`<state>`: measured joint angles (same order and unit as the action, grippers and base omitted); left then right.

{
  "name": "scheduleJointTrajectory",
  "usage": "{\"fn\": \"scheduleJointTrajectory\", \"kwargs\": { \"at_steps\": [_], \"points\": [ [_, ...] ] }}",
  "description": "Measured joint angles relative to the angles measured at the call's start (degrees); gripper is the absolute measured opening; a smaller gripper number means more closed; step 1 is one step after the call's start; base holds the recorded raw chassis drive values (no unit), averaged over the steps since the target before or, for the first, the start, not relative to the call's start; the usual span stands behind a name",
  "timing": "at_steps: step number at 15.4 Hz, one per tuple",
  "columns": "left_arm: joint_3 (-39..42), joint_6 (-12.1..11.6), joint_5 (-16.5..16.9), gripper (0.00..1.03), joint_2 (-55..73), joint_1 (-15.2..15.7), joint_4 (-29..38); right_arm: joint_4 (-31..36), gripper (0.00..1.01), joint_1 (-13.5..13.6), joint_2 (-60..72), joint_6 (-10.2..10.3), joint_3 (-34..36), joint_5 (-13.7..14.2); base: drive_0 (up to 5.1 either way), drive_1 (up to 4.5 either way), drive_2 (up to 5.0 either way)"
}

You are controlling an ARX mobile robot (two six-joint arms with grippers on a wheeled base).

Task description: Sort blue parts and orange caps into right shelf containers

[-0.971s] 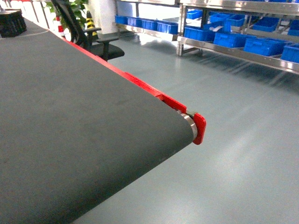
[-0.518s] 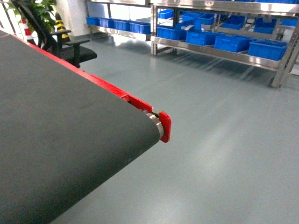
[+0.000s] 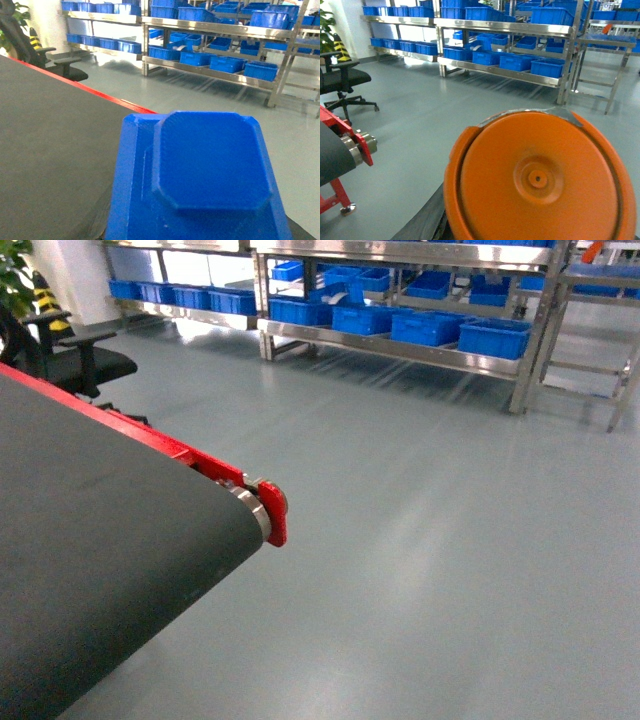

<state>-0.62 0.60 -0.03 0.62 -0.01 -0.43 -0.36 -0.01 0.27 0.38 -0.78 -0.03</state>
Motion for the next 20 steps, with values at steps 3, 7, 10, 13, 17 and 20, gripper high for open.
{"fn": "scheduleJointTrajectory", "kwargs": {
  "at_steps": [3, 7, 10, 13, 17, 20],
  "points": [
    [0.0, 0.0, 0.0, 0.42, 0.0, 0.0, 0.0, 0.0, 0.45, 0.0, 0.0, 0.0, 0.0, 0.0, -1.5, -1.51, -1.5],
    [0.0, 0.0, 0.0, 0.42, 0.0, 0.0, 0.0, 0.0, 0.45, 0.0, 0.0, 0.0, 0.0, 0.0, -1.6, -1.63, -1.6],
    [0.0, 0.0, 0.0, 0.42, 0.0, 0.0, 0.0, 0.0, 0.45, 0.0, 0.0, 0.0, 0.0, 0.0, -1.6, -1.55, -1.6],
    [0.0, 0.0, 0.0, 0.42, 0.0, 0.0, 0.0, 0.0, 0.45, 0.0, 0.0, 0.0, 0.0, 0.0, -1.7, -1.65, -1.7],
    [0.0, 0.0, 0.0, 0.42, 0.0, 0.0, 0.0, 0.0, 0.45, 0.0, 0.0, 0.0, 0.0, 0.0, -1.6, -1.56, -1.6],
    [0.0, 0.0, 0.0, 0.42, 0.0, 0.0, 0.0, 0.0, 0.45, 0.0, 0.0, 0.0, 0.0, 0.0, -1.6, -1.59, -1.6]
  ]
}}
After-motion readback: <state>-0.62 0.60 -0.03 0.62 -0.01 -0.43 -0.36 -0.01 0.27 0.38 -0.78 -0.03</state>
